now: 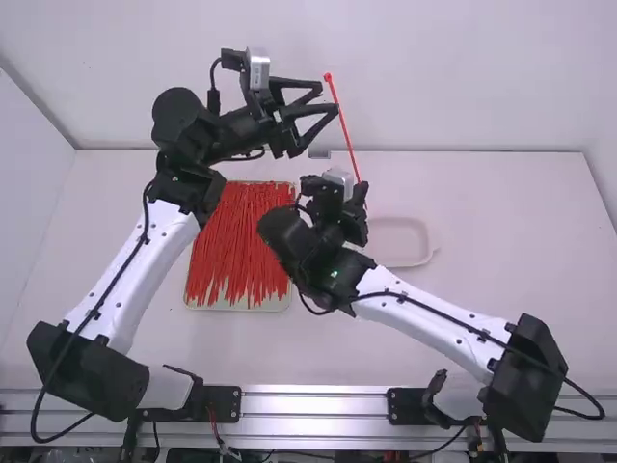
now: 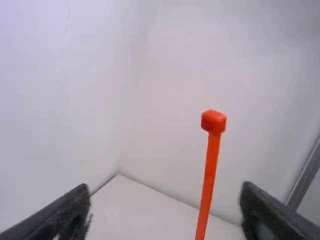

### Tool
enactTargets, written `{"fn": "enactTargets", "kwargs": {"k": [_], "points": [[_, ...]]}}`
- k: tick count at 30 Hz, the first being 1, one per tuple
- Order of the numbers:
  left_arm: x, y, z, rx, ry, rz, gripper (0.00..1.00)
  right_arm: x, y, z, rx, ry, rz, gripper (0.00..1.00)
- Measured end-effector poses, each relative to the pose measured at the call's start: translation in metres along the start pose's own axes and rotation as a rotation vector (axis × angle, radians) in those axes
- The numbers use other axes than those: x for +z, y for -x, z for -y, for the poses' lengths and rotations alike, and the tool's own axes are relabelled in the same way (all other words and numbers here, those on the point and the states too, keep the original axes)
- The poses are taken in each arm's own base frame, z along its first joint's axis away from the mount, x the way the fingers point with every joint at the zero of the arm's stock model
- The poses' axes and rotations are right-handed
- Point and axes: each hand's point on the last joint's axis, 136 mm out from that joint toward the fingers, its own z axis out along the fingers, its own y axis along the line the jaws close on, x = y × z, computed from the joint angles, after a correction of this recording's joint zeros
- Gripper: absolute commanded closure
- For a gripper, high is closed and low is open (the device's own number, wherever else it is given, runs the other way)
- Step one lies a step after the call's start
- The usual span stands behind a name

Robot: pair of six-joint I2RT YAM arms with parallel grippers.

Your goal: Fasten the cable tie

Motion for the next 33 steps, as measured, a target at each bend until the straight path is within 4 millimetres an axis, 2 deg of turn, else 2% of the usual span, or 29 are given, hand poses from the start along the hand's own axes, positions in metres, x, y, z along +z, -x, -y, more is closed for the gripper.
{"fn": "enactTargets", "kwargs": {"k": [1,5,6,7,10,12,14,18,29,31,33], "points": [[0.0,0.001,0.0,-0.003,0.003,0.003,0.42,-0.001,0.0,-0.001,-0.001,0.004,0.001,1.0],[0.0,0.003,0.0,-0.003,0.001,0.012,0.44,-0.002,0.0,-0.001,-0.002,0.008,0.002,1.0],[0.0,0.005,0.001,-0.008,-0.002,0.017,0.49,-0.002,0.0,-0.001,-0.001,0.008,0.002,1.0],[0.0,0.006,0.002,-0.006,-0.004,0.02,0.65,-0.002,0.0,-0.002,-0.002,0.009,0.002,1.0],[0.0,0.007,0.002,-0.013,-0.006,0.024,0.85,-0.002,0.0,-0.002,-0.001,0.01,0.001,1.0],[0.0,0.007,0.003,-0.009,-0.007,0.024,0.87,-0.002,0.0,-0.002,0.0,0.011,0.001,1.0],[0.0,0.007,0.003,-0.01,-0.007,0.025,0.84,-0.002,0.0,-0.002,-0.001,0.011,0.001,1.0],[0.0,0.008,0.003,-0.019,-0.009,0.029,0.98,-0.002,0.0,-0.002,-0.001,0.012,0.001,1.0],[0.0,0.007,-0.002,-0.037,0.014,0.029,0.98,-0.002,-0.002,-0.009,-0.003,0.053,-0.008,1.0],[0.0,0.007,-0.005,-0.043,0.031,0.033,0.98,-0.003,-0.002,-0.011,-0.004,0.065,-0.011,0.93],[-0.002,0.008,-0.008,-0.043,0.044,0.038,0.98,-0.006,-0.002,-0.014,-0.007,0.079,-0.01,0.73]]}}
